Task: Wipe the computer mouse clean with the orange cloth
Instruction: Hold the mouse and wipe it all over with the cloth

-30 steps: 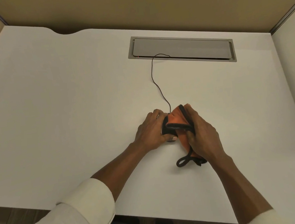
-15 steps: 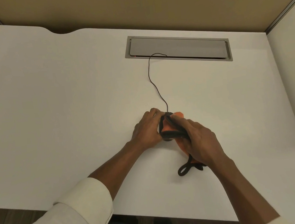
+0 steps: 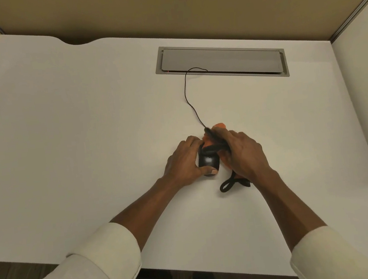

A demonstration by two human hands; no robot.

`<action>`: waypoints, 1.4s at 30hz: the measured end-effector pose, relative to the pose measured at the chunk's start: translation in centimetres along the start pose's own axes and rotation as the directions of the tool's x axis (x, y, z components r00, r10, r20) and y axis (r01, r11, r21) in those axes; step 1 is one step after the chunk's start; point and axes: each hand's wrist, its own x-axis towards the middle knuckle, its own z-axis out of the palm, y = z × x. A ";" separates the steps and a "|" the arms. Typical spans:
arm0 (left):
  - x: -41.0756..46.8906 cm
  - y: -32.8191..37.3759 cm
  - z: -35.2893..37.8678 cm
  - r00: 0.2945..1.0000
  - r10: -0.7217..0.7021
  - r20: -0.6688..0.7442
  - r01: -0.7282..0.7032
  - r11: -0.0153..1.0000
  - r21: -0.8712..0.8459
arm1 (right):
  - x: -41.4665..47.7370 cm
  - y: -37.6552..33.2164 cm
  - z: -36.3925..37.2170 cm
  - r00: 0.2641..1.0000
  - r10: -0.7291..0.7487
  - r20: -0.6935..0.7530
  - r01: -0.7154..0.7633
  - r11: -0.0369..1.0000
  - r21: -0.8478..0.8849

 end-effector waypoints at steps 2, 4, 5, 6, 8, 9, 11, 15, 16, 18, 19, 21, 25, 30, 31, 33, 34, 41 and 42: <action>0.0 0.1 0.0 1.000 -0.009 -0.008 0.009 1.000 -0.003 | -1.2 -0.2 0.2 0.999 -0.045 -0.006 0.045 0.999 -0.020; -0.1 0.2 0.0 1.000 -0.010 -0.015 0.009 1.000 -0.018 | -2.5 -0.4 0.3 0.997 -0.072 -0.011 0.072 0.997 -0.019; -0.1 0.2 0.0 1.000 -0.006 -0.016 0.006 1.000 -0.029 | -3.1 -0.6 0.3 0.997 -0.081 -0.012 0.081 0.997 -0.017; -0.1 0.1 0.0 1.000 0.000 -0.013 0.000 0.999 -0.041 | -3.8 -0.7 0.4 0.996 -0.089 -0.014 0.089 0.996 -0.011; -0.1 0.1 0.0 1.000 -0.001 0.000 0.001 0.999 -0.045 | -4.7 -0.9 0.8 0.995 -0.095 -0.029 0.096 0.995 0.007; -0.2 0.1 -0.1 1.000 -0.006 0.006 0.007 0.999 -0.044 | -5.0 -1.0 1.0 0.995 -0.085 -0.043 0.085 0.996 0.013; -0.2 0.0 -0.2 1.000 0.022 0.008 -0.022 1.000 -0.020 | -4.8 -0.9 1.2 0.997 -0.029 -0.072 0.030 0.999 0.025; -0.2 -0.1 -0.2 0.998 0.046 0.034 -0.048 0.998 0.037 | -3.7 -0.3 1.4 0.997 0.031 -0.073 -0.028 0.999 0.035; -0.2 -0.2 -0.1 0.998 0.047 0.046 -0.049 0.998 0.039 | -3.5 -0.3 1.4 0.997 0.027 -0.071 -0.024 0.999 0.033; -0.4 -0.4 0.1 0.996 0.056 0.067 -0.059 0.997 0.039 | -3.4 -0.1 1.4 0.997 0.014 -0.073 -0.011 0.999 0.033; -0.5 -0.5 0.2 0.996 0.060 0.073 -0.063 0.997 0.037 | -3.5 -0.1 1.4 0.997 0.011 -0.077 -0.009 0.999 0.037; -0.7 -0.8 0.3 0.995 0.061 0.075 -0.063 0.998 0.031 | -3.7 0.0 1.4 0.996 0.001 -0.087 0.003 0.999 0.048; -1.1 -1.0 0.3 0.996 0.085 0.032 -0.085 0.996 0.003 | -4.8 0.0 1.6 0.990 -0.113 -0.086 0.114 0.994 -0.001; -1.2 -0.9 0.3 0.998 0.051 0.024 -0.050 0.998 -0.049 | -6.5 1.4 2.0 0.940 -0.341 0.004 0.337 0.928 -0.159; -1.2 -0.8 0.3 0.999 0.042 0.025 -0.041 0.997 -0.060 | -6.6 1.8 2.0 0.926 -0.378 0.021 0.375 0.909 -0.180; -1.2 -0.8 0.3 0.999 0.035 0.023 -0.033 0.996 -0.083 | -6.2 2.5 1.7 0.902 -0.429 0.040 0.428 0.881 -0.204; -1.2 -0.8 0.3 0.999 0.033 0.021 -0.031 0.995 -0.092 | -5.8 2.8 1.4 0.897 -0.441 0.041 0.439 0.874 -0.206; -1.3 -0.8 0.0 0.999 0.027 0.030 -0.026 0.998 -0.056 | -0.8 3.3 0.2 0.954 -0.298 -0.039 0.290 0.946 -0.142; -1.2 -0.7 0.0 0.999 0.023 0.031 -0.021 0.998 -0.057 | -0.3 3.2 0.2 0.964 -0.263 -0.046 0.255 0.958 -0.133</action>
